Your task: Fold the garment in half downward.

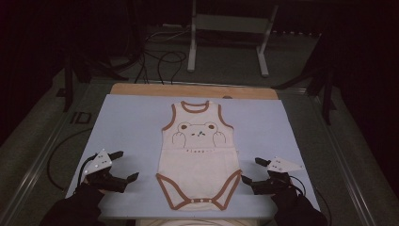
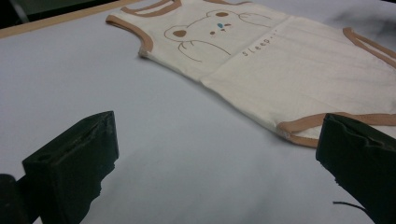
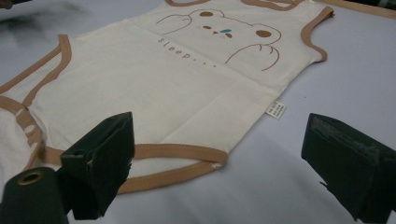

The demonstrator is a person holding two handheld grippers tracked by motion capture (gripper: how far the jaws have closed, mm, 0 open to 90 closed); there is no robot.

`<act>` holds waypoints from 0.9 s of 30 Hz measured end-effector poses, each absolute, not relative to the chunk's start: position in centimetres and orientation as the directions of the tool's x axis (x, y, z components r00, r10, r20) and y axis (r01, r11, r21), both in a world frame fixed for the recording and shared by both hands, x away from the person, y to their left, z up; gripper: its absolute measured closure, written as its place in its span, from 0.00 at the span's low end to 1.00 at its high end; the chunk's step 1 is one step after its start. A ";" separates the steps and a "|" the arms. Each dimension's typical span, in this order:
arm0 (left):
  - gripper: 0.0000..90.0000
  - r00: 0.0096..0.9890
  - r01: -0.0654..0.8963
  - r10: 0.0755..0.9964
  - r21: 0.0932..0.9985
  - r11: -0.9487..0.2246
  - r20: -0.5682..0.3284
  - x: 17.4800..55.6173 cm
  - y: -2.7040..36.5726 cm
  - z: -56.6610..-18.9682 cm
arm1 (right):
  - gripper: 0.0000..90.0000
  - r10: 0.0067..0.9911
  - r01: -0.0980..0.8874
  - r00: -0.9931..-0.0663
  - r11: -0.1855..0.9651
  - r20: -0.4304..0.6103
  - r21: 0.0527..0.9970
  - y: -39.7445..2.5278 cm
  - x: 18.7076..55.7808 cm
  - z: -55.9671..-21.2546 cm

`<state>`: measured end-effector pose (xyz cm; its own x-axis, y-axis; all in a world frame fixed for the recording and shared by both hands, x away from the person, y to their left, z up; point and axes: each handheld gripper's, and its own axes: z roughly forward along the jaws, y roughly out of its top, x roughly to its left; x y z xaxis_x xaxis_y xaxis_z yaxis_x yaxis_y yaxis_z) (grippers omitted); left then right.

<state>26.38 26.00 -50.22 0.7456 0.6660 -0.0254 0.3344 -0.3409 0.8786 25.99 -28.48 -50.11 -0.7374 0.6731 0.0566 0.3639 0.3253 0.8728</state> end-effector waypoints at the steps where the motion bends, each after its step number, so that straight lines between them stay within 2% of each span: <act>1: 0.00 0.747 0.332 0.665 0.880 -0.341 -0.024 26.4 26.0 -50.2 | 0.11 0.672 0.364 -0.738 0.323 0.059 0.873 -28.5 26.0 -50.1; 16: 0.00 0.757 0.334 0.653 0.873 -0.355 -0.023 26.4 25.6 -50.1 | 0.11 0.655 0.392 -0.750 0.326 0.093 0.860 -27.7 25.9 -49.9; 27: 0.00 0.774 0.322 0.633 0.870 -0.373 -0.015 26.4 25.1 -49.8 | 0.11 0.644 0.374 -0.762 0.352 0.068 0.858 -27.1 25.6 -49.5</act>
<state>26.37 25.06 -49.83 0.7736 0.6335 -0.0150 0.3225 -0.3733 0.8699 25.62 -27.07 -49.49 -0.7620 0.6441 0.0678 0.3738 0.3519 0.8582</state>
